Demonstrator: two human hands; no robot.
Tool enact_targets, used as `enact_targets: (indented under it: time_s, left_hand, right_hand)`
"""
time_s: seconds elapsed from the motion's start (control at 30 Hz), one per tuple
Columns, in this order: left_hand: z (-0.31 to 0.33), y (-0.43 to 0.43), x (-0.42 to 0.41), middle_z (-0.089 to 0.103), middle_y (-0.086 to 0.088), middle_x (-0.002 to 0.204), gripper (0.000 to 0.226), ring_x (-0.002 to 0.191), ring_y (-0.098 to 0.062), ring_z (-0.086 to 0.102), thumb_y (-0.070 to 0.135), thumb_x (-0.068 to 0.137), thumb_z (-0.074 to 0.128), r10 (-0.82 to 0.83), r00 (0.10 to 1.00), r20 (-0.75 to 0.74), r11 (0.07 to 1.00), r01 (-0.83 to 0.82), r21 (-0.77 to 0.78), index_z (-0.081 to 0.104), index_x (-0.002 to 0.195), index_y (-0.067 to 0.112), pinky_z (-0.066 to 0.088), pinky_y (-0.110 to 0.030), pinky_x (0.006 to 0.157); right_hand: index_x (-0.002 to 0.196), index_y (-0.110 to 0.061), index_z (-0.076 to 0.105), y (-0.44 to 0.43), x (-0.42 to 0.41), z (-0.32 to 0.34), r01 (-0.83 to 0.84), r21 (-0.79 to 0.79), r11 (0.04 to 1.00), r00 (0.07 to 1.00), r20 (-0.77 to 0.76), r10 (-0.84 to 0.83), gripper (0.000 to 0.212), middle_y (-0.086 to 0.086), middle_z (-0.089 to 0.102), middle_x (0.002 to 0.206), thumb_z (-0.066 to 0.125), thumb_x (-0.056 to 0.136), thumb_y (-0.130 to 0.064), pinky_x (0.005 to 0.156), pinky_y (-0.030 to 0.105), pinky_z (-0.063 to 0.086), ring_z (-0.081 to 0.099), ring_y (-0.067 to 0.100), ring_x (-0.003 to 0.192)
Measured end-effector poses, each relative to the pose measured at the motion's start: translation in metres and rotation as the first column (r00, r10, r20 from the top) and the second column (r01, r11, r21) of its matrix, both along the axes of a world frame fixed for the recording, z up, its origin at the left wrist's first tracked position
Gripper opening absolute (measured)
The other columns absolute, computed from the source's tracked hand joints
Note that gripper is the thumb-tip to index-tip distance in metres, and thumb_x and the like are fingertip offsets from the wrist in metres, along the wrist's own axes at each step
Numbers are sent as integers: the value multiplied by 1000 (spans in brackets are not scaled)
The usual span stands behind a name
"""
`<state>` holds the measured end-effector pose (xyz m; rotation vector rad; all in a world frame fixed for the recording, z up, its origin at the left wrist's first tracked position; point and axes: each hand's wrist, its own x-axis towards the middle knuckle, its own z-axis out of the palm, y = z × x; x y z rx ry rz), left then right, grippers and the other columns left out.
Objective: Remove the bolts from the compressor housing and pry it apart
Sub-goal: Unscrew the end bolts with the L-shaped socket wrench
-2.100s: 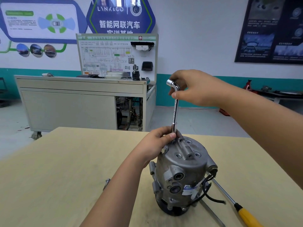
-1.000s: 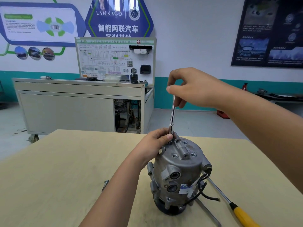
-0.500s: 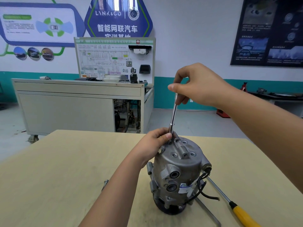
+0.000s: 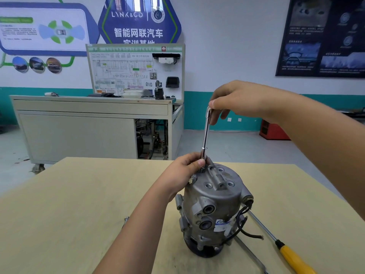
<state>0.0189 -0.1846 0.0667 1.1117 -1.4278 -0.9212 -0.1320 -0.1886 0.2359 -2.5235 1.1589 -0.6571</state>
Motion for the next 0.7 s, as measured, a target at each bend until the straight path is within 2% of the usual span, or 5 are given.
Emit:
enact_targets:
  time_s: [0.3,0.4,0.5,0.63,0.7]
  left_hand:
    - [0,0,0,69,13,88,26,88,-3,61,14,99,49,-3,1000,6,1000,3,-7,68,87,25,45,-27,95]
    - [-1,0,0,69,12,88,25,87,-3,62,13,99,49,-10,1000,2,1000,10,-10,68,87,24,45,-25,93]
    - [0,0,0,69,13,88,25,88,-2,62,14,99,49,-7,1000,5,1000,7,-6,68,88,24,46,-24,92]
    - [-1,0,1,70,13,89,26,91,-4,63,15,99,49,3,1000,1,1000,-3,2,69,88,26,46,-24,92]
    - [0,0,1,70,14,88,28,91,-5,63,16,100,49,10,1000,5,1000,-10,4,70,85,27,46,-25,92]
  right_hand:
    - [99,-20,63,-2,-1,10,12,-34,999,981,-195,-18,21,-15,70,90,43,100,-25,78,25,46,63,9,91]
    - [105,-19,63,-4,-1,12,2,-40,999,973,-229,-11,21,-11,70,94,43,100,-19,76,22,44,64,10,91]
    - [107,-24,66,-8,-2,12,4,-168,986,963,-264,-48,22,-6,66,97,48,98,-18,69,26,42,59,15,92]
    - [107,-35,68,-13,1,6,37,-367,929,952,-269,-144,22,-2,38,95,52,97,-23,81,29,29,36,22,109]
    - [109,-34,67,-10,6,1,35,-509,860,927,-306,-219,23,-1,38,90,51,97,-22,80,32,27,34,25,109]
